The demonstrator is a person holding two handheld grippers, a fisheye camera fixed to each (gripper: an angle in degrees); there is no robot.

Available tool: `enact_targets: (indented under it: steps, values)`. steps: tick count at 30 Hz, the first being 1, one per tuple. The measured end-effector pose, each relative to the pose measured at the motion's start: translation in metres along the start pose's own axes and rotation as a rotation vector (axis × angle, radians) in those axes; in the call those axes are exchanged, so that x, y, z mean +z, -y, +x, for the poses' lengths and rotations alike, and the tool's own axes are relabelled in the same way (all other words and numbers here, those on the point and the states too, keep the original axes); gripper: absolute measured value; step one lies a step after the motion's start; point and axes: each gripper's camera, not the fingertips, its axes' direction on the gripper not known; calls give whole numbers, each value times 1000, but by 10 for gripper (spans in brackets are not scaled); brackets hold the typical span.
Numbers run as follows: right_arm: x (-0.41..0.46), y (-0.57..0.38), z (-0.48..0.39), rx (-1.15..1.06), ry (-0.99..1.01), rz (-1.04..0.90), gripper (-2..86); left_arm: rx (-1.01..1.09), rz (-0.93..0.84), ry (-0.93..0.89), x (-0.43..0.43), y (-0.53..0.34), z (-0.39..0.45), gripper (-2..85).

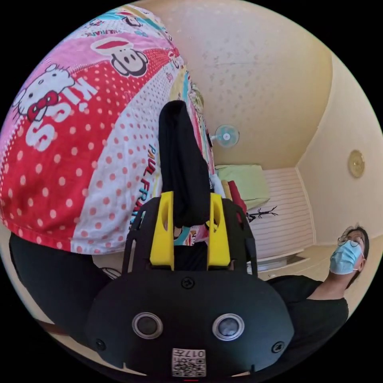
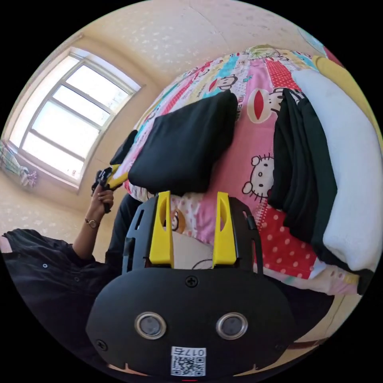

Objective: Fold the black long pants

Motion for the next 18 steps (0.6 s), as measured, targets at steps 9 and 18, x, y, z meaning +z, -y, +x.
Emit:
enact_targets:
  steps: [9,18]
  values:
    - [60,55,83,156,281,55,214,-35,-133,100,92,67,-14,191]
    - [53,-14,76,144,311,-54,139,-69,-36,274,82,-7,7,126]
